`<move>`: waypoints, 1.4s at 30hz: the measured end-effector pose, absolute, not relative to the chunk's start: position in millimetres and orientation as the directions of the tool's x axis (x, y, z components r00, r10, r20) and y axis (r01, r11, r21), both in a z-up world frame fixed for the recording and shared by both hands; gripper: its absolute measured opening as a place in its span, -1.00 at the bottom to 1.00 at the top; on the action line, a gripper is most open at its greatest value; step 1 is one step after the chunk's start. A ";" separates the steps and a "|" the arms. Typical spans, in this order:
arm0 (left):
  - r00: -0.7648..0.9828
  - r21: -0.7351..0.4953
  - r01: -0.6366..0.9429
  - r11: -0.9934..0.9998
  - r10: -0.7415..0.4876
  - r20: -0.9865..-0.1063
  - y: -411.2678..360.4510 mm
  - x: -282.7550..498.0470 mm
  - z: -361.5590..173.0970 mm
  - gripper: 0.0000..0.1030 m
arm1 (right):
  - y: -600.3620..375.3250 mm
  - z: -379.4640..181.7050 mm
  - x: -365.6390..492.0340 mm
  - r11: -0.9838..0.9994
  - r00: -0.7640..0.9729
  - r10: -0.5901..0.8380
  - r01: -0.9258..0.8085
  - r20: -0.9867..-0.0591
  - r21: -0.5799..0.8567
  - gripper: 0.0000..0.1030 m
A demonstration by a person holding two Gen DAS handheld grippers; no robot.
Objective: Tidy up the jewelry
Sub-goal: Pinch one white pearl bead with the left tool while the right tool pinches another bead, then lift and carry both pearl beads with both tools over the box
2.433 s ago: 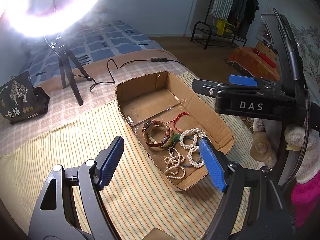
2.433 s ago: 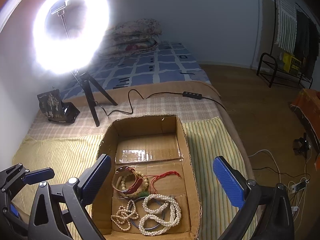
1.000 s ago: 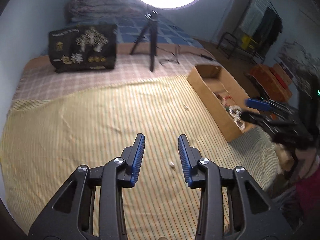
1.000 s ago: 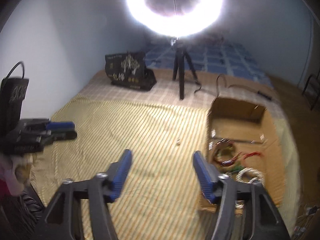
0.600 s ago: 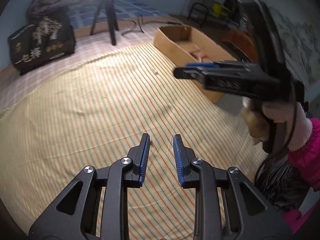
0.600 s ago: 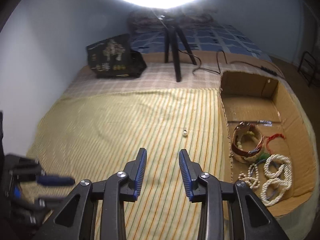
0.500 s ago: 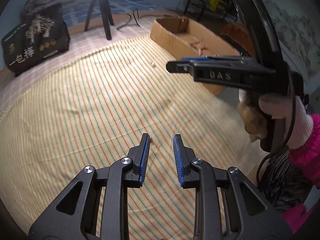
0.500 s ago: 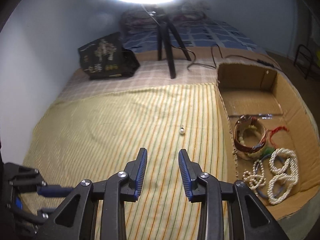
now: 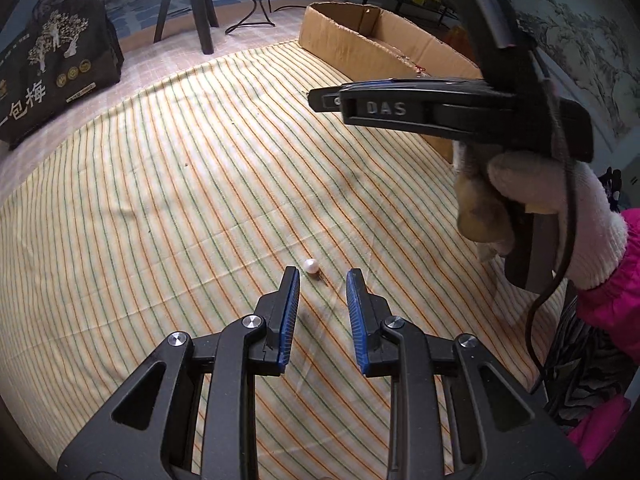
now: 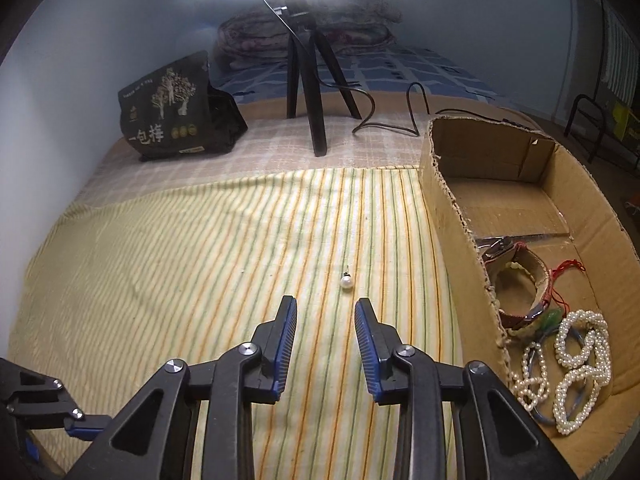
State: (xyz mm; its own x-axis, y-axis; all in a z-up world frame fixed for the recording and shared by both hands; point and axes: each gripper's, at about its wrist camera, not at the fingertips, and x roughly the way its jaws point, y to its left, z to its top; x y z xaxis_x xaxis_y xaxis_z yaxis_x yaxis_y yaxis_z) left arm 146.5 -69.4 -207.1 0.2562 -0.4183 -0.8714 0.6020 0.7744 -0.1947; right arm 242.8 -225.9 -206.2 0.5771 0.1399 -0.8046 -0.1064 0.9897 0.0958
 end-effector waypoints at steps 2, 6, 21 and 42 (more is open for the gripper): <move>0.265 -0.180 0.605 0.776 -0.409 -0.873 -72.0 148.8 -209.8 -0.54 | -227.2 -209.4 245.3 0.990 0.572 0.134 -0.102 -0.809 0.092 -0.41; 0.278 -0.152 0.603 0.783 -0.384 -0.880 -75.1 150.8 -217.1 -0.78 | -227.7 -212.7 248.9 0.991 0.570 0.124 -0.104 -0.812 0.078 -0.42; 0.379 -0.074 0.571 0.817 -0.343 -0.859 -68.0 158.7 -224.4 -0.88 | -219.5 -225.4 267.5 0.994 0.570 0.085 -0.107 -0.817 0.028 -0.52; 0.405 -0.121 0.457 0.881 -0.327 -0.854 -36.2 161.6 -202.8 -0.89 | -221.4 -200.4 244.8 0.985 0.579 0.144 -0.162 -0.803 0.060 -0.89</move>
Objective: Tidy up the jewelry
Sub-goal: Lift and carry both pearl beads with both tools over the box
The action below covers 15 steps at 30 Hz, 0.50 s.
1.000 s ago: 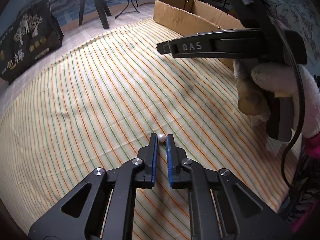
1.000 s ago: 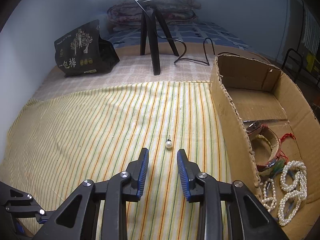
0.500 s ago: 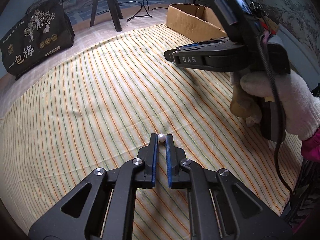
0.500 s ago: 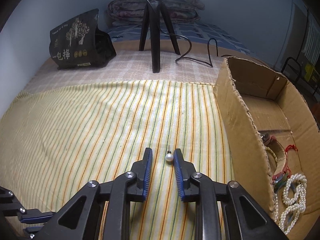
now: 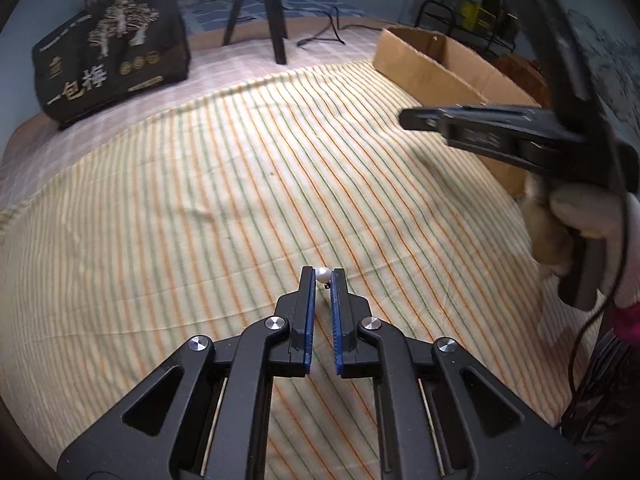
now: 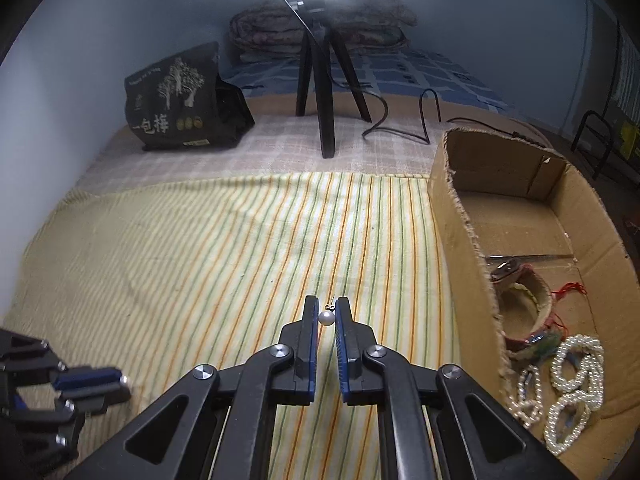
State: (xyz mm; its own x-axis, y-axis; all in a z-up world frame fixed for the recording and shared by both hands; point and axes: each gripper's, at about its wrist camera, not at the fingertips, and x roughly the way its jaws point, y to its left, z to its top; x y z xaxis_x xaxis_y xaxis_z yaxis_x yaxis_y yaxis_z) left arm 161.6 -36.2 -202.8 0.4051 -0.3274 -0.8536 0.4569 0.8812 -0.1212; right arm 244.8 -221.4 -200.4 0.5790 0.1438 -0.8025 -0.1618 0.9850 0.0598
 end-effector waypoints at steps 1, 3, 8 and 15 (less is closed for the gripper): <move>0.410 -0.123 0.451 0.884 -0.328 -0.851 -34.8 161.7 -199.6 -0.89 | -222.5 -195.4 240.2 0.984 0.582 0.153 -0.168 -0.799 0.067 -0.89; 0.421 -0.122 0.445 0.887 -0.327 -0.846 -34.1 160.3 -193.6 -0.89 | -224.6 -187.2 232.8 0.982 0.588 0.166 -0.173 -0.792 0.077 -0.89; 0.461 -0.120 0.434 0.893 -0.334 -0.822 -34.6 152.2 -168.5 -0.90 | -235.1 -161.1 214.9 0.978 0.608 0.192 -0.184 -0.770 0.099 -0.89; 0.516 -0.130 0.419 0.899 -0.353 -0.780 -41.6 146.5 -133.8 -0.89 | -260.4 -118.2 189.9 0.974 0.644 0.212 -0.198 -0.735 0.107 -0.89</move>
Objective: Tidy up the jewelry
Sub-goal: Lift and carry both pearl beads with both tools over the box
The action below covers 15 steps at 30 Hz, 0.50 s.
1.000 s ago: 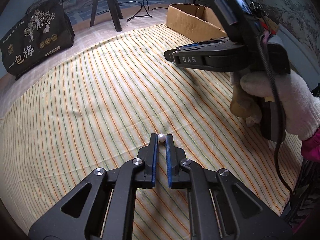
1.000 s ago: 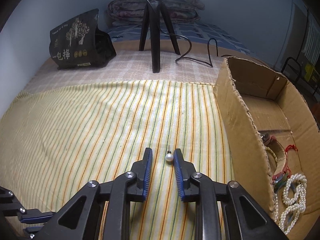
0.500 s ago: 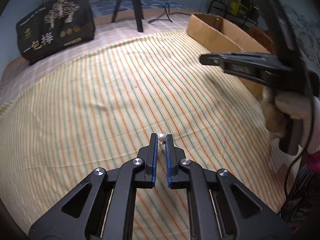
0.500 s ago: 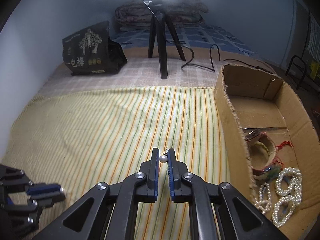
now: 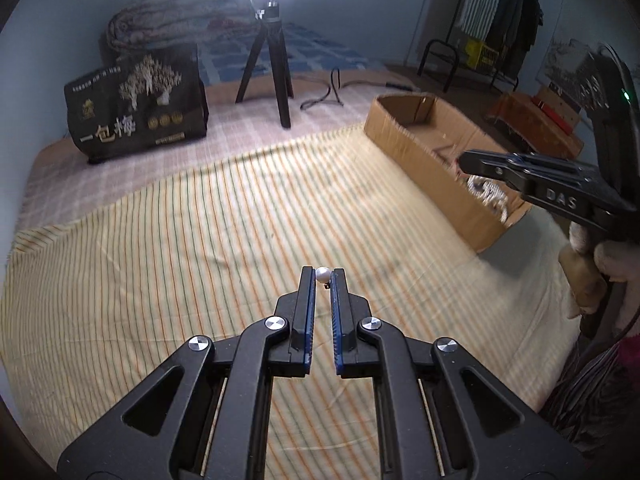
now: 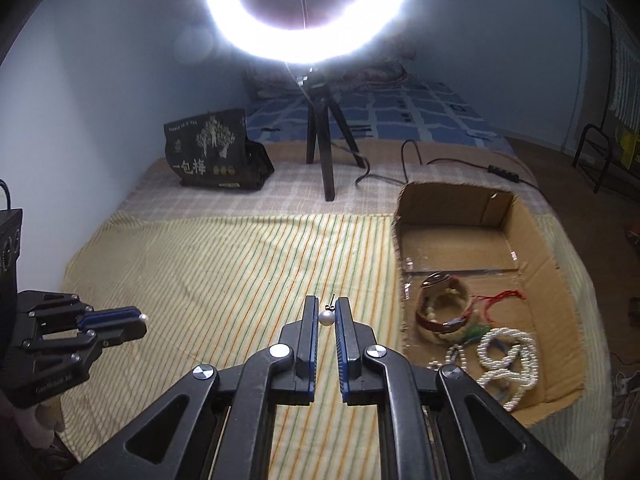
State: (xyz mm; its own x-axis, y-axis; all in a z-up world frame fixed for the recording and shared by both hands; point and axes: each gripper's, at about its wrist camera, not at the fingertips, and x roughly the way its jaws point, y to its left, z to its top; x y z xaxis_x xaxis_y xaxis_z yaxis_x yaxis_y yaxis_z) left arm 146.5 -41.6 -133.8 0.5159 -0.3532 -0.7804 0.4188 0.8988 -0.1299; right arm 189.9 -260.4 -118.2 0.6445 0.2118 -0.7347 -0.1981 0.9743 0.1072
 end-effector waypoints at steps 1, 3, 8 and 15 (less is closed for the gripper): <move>0.521 -0.131 0.417 0.899 -0.355 -0.776 -42.4 146.7 -130.3 -0.90 | -263.5 -114.4 187.4 0.974 0.648 0.215 -0.198 -0.731 0.111 -0.89; 0.533 -0.132 0.416 0.900 -0.359 -0.766 -47.3 145.6 -122.4 -0.89 | -273.4 -105.5 182.4 0.974 0.656 0.219 -0.196 -0.722 0.116 -0.89; 0.552 -0.134 0.424 0.896 -0.373 -0.746 -65.0 145.7 -107.0 -0.89 | -299.2 -88.4 169.7 0.977 0.676 0.202 -0.188 -0.708 0.099 -0.89; 0.565 -0.153 0.439 0.885 -0.405 -0.719 -98.3 157.7 -93.4 -0.89 | -343.2 -84.0 160.9 0.985 0.682 0.165 -0.149 -0.712 0.085 -0.89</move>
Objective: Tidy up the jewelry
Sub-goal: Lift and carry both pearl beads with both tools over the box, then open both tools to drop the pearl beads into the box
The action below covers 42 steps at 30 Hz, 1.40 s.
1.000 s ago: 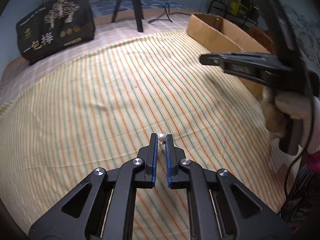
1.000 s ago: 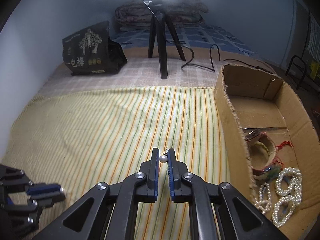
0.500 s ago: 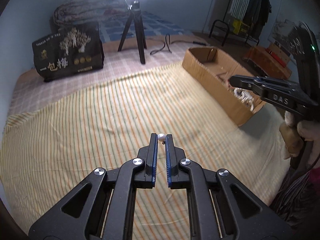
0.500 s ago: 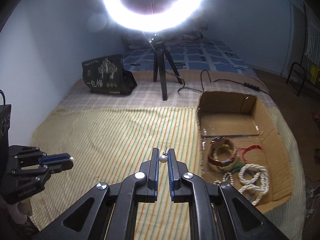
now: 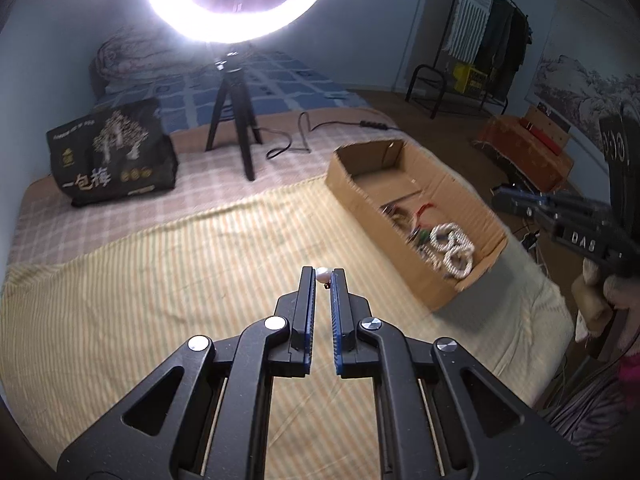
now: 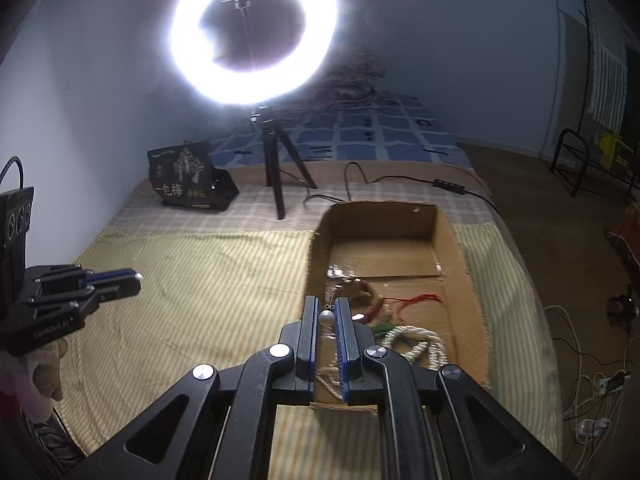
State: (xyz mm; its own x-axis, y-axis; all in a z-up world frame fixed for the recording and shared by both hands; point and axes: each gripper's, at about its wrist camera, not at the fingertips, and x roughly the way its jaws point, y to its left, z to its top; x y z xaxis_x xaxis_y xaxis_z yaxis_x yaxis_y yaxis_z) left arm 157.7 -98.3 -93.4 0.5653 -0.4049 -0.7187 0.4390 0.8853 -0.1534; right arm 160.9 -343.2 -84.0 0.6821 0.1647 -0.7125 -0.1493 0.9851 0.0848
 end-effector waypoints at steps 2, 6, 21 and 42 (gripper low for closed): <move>0.567 -0.157 0.444 0.882 -0.412 -0.713 -109.5 162.8 -90.7 -0.89 | -354.2 -85.5 160.2 0.987 0.681 0.155 -0.134 -0.715 0.086 -0.89; 0.568 -0.164 0.457 0.875 -0.428 -0.703 -131.6 176.0 -88.0 -0.89 | -373.1 -89.5 160.9 0.989 0.680 0.146 -0.110 -0.718 0.097 -0.89; 0.548 -0.179 0.462 0.868 -0.439 -0.712 -201.8 235.4 -100.0 -0.90 | -398.3 -97.4 180.5 0.988 0.680 0.153 -0.094 -0.717 0.121 -0.89; 0.538 -0.195 0.448 0.873 -0.437 -0.721 -244.8 271.1 -118.7 -0.89 | -406.2 -120.7 201.8 0.987 0.646 0.161 -0.096 -0.746 0.130 -0.62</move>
State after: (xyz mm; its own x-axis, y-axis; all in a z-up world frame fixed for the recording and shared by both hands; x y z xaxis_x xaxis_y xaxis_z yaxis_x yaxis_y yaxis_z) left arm 271.1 -244.8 -118.7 0.5378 -0.4370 -0.7210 0.4478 0.8726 -0.1948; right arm 201.8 -406.2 -120.7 0.6461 0.1606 -0.7462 -0.0957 0.9869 0.1296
